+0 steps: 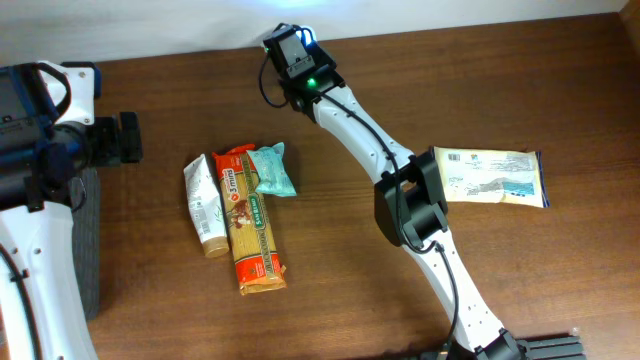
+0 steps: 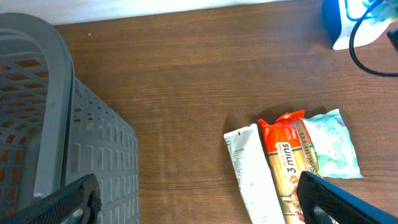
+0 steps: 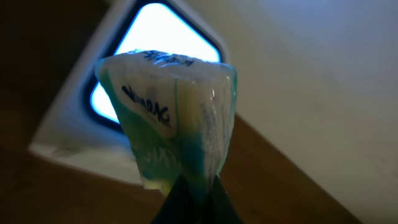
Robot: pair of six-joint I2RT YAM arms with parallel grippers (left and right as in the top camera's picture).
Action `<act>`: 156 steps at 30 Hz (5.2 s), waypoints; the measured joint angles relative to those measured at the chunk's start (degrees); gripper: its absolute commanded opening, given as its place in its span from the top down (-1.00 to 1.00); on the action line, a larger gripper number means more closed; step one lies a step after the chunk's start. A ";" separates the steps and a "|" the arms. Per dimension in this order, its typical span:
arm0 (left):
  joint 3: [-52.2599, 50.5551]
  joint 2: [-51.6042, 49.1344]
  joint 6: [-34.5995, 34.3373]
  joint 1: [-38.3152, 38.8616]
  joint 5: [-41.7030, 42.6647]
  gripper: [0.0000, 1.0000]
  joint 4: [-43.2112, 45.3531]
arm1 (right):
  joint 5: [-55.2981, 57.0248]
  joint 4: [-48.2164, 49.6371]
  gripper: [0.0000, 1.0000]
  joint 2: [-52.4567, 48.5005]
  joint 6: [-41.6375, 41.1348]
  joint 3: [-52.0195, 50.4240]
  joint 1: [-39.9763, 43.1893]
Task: Scan the item barcode
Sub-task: 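Raise the teal packet to the scanner window and hold it, then carry the teal packet right and drop it onto the snack bag, then reach the right gripper to the mint-green bag and pull it out, then grasp the mint-green bag with the right gripper and lift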
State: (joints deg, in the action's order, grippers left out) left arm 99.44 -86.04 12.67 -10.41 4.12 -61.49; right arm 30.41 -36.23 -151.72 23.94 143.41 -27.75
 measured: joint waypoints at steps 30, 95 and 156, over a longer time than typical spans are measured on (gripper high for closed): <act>0.00 0.00 0.00 0.00 0.00 -0.98 0.00 | -40.28 -54.75 0.92 39.80 -25.73 -34.27 44.09; 0.00 0.00 0.00 0.00 0.02 -0.98 -0.02 | -33.99 -45.99 0.17 14.29 -10.88 -6.25 -3.41; 0.00 0.00 0.00 0.00 0.02 -0.99 0.00 | -75.34 -35.26 0.92 15.96 -18.86 -23.78 15.45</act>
State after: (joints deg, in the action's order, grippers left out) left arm 99.44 -86.04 12.67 -10.41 4.14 -61.49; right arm -44.93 -71.48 -135.76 5.08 119.63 -12.29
